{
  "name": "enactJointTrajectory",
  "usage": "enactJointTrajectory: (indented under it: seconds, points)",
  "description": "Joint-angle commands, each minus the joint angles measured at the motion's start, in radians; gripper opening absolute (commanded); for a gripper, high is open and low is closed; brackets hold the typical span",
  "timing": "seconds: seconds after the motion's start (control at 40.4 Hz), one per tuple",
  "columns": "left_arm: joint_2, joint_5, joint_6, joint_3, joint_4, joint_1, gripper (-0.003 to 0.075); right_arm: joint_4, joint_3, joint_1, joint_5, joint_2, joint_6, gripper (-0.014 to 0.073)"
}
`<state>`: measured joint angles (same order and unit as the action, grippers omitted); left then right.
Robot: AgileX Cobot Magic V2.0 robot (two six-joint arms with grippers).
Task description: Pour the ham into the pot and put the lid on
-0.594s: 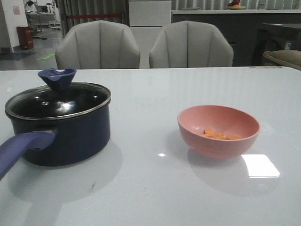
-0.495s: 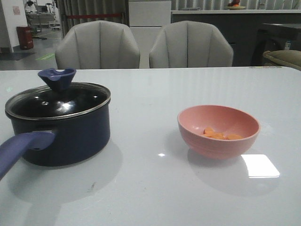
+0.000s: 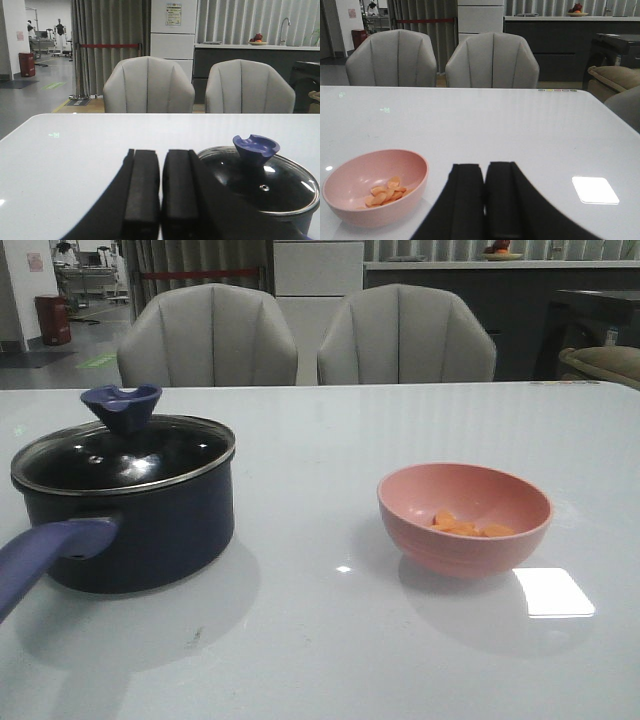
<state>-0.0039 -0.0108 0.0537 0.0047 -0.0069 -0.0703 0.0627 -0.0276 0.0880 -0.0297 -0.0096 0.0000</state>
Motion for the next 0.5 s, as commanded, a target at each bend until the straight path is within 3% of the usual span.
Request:
enactJointTrajectory:
  seconds: [0.0,0.272,0.471]
  points:
    - [-0.019,-0.079,0.004,0.02,-0.004,0.002,0.0113,-0.012,0.006,-0.004,0.089,-0.02,0.0,0.0147]
    - [-0.019,-0.128,0.004,0.02,-0.004,0.002,0.0113,-0.012,0.006,-0.004,0.089,-0.02,0.0,0.0147]
    - [-0.019,-0.395,0.004,0.016,0.0,0.002,0.0113,-0.012,0.006,-0.004,0.089,-0.02,0.0,0.0147]
